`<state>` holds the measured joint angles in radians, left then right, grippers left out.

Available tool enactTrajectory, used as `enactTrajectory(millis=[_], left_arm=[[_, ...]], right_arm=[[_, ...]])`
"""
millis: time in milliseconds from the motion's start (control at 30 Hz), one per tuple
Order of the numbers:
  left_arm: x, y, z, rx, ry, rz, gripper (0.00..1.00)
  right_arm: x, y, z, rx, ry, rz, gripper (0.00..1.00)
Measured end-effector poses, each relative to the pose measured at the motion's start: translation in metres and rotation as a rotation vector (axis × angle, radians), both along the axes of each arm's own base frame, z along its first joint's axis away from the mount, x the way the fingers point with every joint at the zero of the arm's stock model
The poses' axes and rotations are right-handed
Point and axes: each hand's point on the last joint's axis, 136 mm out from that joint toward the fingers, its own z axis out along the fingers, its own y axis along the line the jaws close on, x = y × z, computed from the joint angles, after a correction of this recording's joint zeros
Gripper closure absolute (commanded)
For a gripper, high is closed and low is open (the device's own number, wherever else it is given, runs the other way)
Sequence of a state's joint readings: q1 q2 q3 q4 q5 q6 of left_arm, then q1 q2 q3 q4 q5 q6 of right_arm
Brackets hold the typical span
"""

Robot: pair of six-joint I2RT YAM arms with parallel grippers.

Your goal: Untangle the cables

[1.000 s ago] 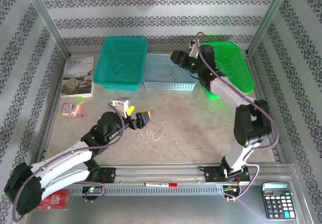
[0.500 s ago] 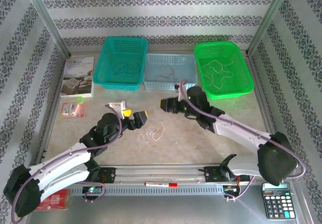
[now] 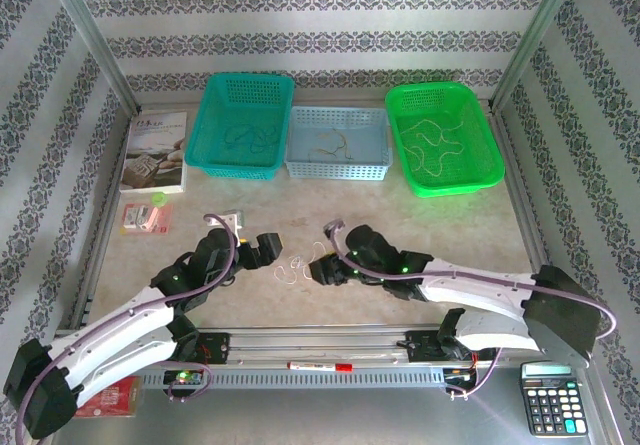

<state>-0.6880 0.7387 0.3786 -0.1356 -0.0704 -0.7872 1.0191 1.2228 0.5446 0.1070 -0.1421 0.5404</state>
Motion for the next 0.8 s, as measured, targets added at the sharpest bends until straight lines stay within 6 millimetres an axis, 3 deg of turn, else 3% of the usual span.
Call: enactTrajectory(millis=[267, 400, 633, 800], left_arm=[[0.003, 0.017, 0.009, 0.005, -0.036, 0.081, 0.00], [0.012, 0.038, 0.015, -0.001, -0.056, 0.165, 0.00], [0.035, 0.084, 0.028, -0.058, -0.045, 0.323, 0.00], [0.038, 0.087, 0.024, -0.086, -0.009, 0.319, 0.00]], right_arm=[[-0.019, 0.054, -0.007, -0.085, -0.033, 0.136, 0.50], [-0.020, 0.078, -0.010, -0.109, -0.041, 0.167, 0.51], [-0.014, 0.096, -0.032, -0.224, -0.035, 0.151, 0.53], [-0.010, 0.102, -0.044, -0.309, -0.051, 0.130, 0.55]])
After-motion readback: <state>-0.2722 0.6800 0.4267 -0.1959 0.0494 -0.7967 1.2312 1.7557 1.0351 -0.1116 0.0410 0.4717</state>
